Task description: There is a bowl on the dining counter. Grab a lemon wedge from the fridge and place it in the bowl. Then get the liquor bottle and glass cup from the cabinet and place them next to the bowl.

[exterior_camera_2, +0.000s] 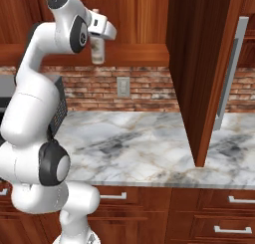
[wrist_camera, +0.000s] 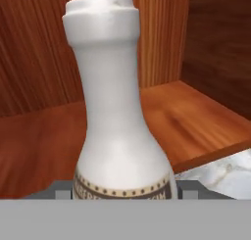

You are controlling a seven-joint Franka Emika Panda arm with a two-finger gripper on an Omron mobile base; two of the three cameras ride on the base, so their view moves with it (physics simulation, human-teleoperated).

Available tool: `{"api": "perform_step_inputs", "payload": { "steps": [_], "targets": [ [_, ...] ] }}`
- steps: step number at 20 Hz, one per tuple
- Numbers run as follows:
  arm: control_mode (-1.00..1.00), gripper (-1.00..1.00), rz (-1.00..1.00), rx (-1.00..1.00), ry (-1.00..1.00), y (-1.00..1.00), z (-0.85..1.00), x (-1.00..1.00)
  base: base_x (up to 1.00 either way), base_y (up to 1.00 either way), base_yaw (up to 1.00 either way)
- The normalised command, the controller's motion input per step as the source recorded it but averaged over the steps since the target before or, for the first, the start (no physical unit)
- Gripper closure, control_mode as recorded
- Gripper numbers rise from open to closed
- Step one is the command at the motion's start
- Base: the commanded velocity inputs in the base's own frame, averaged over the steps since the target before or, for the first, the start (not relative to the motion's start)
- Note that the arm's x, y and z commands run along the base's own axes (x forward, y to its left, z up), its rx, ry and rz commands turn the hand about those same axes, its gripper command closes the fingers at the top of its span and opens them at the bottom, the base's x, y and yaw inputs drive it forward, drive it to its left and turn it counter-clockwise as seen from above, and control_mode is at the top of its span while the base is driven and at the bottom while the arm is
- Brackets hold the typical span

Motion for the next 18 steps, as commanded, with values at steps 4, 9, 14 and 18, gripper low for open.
{"api": "perform_step_inputs", "payload": {
  "steps": [4,9,14,18],
  "targets": [
    [-1.00,1.00,0.00,0.00,0.00,0.17,0.00,-1.00,0.00,0.00,0.00],
    [-1.00,1.00,0.00,0.00,-0.01,0.06,0.00,-1.00,0.00,0.00,0.00],
    [-1.00,1.00,0.00,0.00,0.00,0.00,0.00,-1.00,0.00,0.00,0.00],
    [-1.00,1.00,0.00,0.00,0.00,0.02,0.00,-0.93,0.00,0.00,0.00]
  ]
}}
